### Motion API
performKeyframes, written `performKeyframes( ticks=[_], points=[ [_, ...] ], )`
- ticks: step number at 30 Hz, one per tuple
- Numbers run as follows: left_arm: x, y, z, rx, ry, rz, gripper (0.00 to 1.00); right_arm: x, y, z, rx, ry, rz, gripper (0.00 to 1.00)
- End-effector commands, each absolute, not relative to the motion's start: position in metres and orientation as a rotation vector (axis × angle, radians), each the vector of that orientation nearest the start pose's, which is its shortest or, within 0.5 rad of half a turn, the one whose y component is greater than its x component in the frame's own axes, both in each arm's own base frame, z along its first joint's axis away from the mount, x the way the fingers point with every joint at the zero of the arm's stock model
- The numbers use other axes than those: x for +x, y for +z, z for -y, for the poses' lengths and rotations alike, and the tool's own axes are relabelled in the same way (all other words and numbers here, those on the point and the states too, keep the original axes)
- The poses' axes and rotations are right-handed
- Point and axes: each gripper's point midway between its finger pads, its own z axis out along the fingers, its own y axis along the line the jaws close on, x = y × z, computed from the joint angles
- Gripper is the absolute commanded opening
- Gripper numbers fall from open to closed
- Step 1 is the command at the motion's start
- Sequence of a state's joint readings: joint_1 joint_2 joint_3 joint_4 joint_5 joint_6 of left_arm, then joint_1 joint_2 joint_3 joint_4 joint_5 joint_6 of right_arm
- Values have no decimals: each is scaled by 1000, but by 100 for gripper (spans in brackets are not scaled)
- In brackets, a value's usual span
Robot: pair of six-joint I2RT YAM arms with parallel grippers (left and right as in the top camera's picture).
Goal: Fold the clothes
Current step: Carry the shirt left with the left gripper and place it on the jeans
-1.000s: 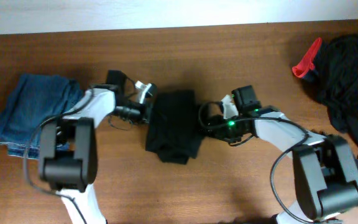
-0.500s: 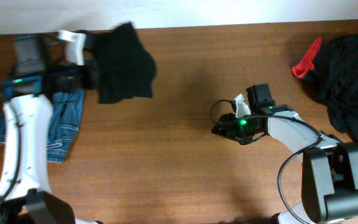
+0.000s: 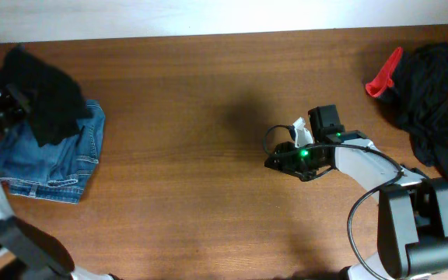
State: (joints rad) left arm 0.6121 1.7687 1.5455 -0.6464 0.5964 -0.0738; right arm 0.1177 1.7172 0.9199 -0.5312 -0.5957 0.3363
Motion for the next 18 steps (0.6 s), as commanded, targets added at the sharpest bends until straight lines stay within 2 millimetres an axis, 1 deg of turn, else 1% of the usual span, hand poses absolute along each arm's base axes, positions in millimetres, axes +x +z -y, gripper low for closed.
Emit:
performKeyframes(
  ticks=[1,2,4,6,8,10,11,13,14,15,16,18],
  points=[
    [434,162,-205,-675,-504,-2305,0,316,41,-134,179,936,-2862,56],
    [430,142,-206,-737,-535,-2344,0,315,41,-134,182,937,-2866,56],
    [418,112,-212,-857,-549,-2408,1,313,40,-133,187,936,-2877,56],
    [396,83,-226,-1047,-491,-2470,0,310,39,-133,194,937,-2892,56],
    [381,70,-240,-1143,-442,-2493,0,306,39,-133,173,933,-2905,56],
    [368,67,-253,-1217,-409,-2482,2,304,38,-132,147,930,-2909,56],
    [365,68,-257,-1235,-408,-2474,7,304,38,-132,148,930,-2910,56],
    [357,69,-262,-1271,-417,-2460,21,304,38,-132,147,930,-2909,56],
    [354,71,-263,-1282,-434,-2453,32,304,38,-132,148,931,-2909,57],
    [351,73,-263,-1290,-450,-2447,46,304,38,-132,148,930,-2909,56],
    [349,77,-262,-1289,-467,-2443,55,304,38,-132,147,930,-2909,56],
    [347,97,-254,-1269,-549,-2410,68,304,38,-132,121,927,-2906,56]
  ],
)
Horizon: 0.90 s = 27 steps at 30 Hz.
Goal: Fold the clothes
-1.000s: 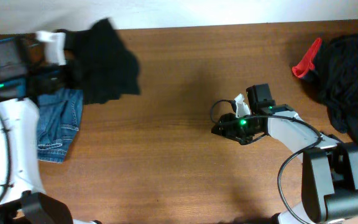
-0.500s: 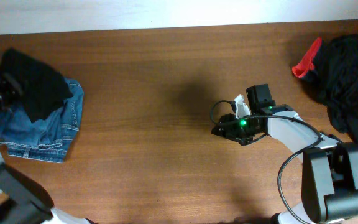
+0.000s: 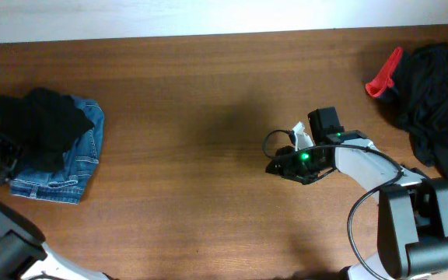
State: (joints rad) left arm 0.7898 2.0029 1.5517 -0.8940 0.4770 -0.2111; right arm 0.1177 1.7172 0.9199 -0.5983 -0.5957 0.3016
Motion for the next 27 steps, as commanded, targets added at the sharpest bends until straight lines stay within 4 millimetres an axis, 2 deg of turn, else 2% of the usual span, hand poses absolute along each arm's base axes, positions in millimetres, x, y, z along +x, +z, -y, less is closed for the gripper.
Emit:
performKeyframes(
  ticks=[1,4,6,8,11,15,17,21,23,27],
  points=[
    [348,107,-251,-1256,-561,-2399,75,304,38,-132,121,928,-2906,57],
    [345,143,-247,-1203,-524,-2357,85,304,38,-132,117,928,-2905,57],
    [342,172,-244,-1154,-484,-2316,87,304,39,-133,80,930,-2899,57],
    [339,207,-237,-1043,-436,-2279,97,303,39,-133,71,928,-2900,57],
    [338,251,-219,-875,-387,-2229,99,305,42,-133,40,923,-2885,57],
    [352,306,-153,-410,-464,-2173,99,315,65,-134,-15,914,-2791,56],
    [358,325,-104,-143,-522,-2142,99,321,90,-134,-89,890,-2706,56],
    [362,336,-20,235,-575,-2125,99,331,152,-115,-123,690,-2542,60],
    [364,331,12,352,-560,-2145,99,330,181,-101,-98,578,-2484,63],
    [367,311,63,518,-396,-2234,99,312,239,-69,-23,360,-2380,72]
  ],
)
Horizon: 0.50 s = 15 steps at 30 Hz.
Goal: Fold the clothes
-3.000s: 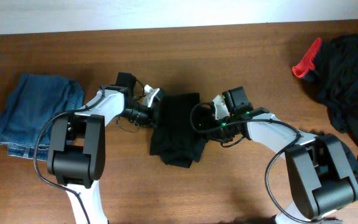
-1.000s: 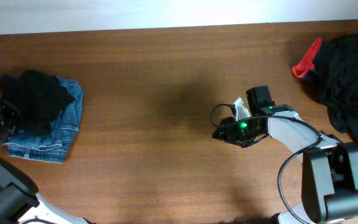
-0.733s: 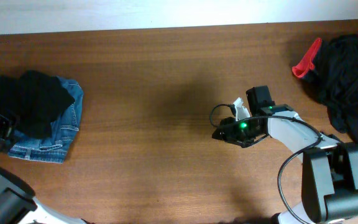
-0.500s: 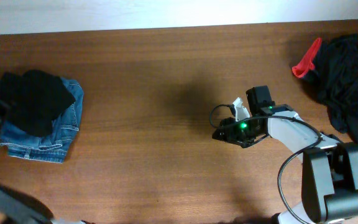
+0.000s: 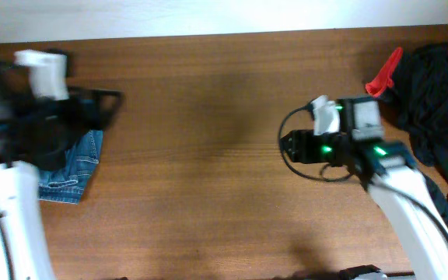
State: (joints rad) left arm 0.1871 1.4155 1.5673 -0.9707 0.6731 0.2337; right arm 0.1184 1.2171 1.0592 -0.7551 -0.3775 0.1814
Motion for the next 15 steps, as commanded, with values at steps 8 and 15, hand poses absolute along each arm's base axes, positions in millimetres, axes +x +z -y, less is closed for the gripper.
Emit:
performKeyframes(
  ticks=[8,15],
  points=[
    [354,314,87,373,41,-2301,99,272,311,-51,-14,282,-2152,99],
    [340,320,102,415,9,-2285,99,262,324,-50,-18,287,-2101,99]
  ],
)
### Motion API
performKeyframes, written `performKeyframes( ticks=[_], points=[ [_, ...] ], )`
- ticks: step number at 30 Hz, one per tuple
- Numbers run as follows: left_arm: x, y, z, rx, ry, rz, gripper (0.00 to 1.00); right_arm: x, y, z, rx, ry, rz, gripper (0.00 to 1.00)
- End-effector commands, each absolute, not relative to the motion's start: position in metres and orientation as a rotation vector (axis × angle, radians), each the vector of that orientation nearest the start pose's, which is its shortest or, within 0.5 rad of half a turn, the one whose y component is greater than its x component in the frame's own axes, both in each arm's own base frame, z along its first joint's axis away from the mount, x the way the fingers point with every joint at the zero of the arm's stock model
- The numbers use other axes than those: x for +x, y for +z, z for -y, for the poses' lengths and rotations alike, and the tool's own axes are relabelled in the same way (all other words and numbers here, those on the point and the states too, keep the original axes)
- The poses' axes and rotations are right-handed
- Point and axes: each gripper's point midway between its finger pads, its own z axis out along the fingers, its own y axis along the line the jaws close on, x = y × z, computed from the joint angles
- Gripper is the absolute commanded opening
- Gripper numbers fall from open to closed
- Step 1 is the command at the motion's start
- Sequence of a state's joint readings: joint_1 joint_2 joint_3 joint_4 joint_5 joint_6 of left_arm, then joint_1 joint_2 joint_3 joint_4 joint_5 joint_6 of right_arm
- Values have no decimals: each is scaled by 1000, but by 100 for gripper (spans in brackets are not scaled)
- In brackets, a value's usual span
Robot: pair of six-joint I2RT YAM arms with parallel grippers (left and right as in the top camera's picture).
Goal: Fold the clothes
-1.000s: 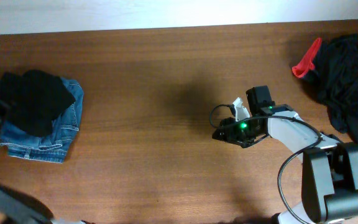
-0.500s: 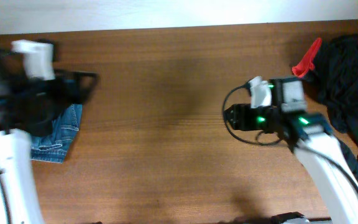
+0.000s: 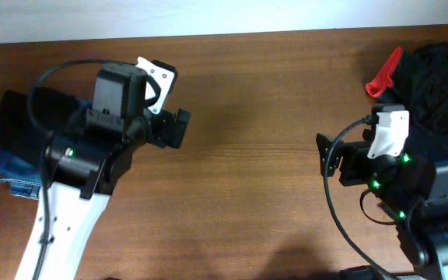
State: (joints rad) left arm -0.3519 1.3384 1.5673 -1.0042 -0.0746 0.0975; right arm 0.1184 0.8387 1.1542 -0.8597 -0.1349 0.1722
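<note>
At the left edge a black garment [image 3: 18,117] lies on top of folded blue jeans [image 3: 6,169], partly hidden by my left arm. My left gripper [image 3: 171,128] is raised high over the table to the right of that stack, open and empty. At the far right lies a heap of black clothes [image 3: 442,78] with a red piece [image 3: 385,71] at its left edge. My right gripper [image 3: 325,158] hovers just left of the heap, pointing left, open with nothing in it.
The brown wooden table [image 3: 247,218] runs to a pale wall strip along the far edge. Both arms are lifted close to the camera; the left arm's white link crosses the near left corner, and the right arm's body covers the near right corner.
The left gripper has moved right, away from the stack, and is higher. The right gripper has pulled back to the right, toward the heap of black clothes.
First the left gripper was at the far-left stack with the black garment bunched on the jeans, the right gripper low at mid-table. The garment then lay flatter on the jeans. Later both arms were raised; now both are apart and empty.
</note>
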Motion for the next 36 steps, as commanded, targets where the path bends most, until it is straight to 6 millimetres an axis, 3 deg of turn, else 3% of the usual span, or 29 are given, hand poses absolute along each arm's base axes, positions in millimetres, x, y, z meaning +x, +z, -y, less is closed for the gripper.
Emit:
performKeyframes(
  ticks=[1,8,14,16,23,28,31,36],
  points=[
    [340,321,106,423,-12,-2280,99,261,322,-50,-18,286,-2108,99],
    [339,319,106,429,-18,-2288,99,260,318,-54,-28,308,-2131,99],
    [339,319,106,428,-18,-2288,99,251,321,-83,-137,499,-2127,99],
    [339,319,106,429,-18,-2288,99,249,318,-83,-138,504,-2144,99],
    [339,319,106,428,-18,-2288,99,246,332,-49,-90,254,-2072,99],
    [339,319,106,428,-18,-2288,99,234,337,-30,-177,55,-2016,99],
    [339,319,106,429,-18,-2288,99,225,321,-16,-178,-25,-2018,99],
    [339,319,106,428,-18,-2288,99,209,270,7,-72,-91,-2053,99]
  ],
)
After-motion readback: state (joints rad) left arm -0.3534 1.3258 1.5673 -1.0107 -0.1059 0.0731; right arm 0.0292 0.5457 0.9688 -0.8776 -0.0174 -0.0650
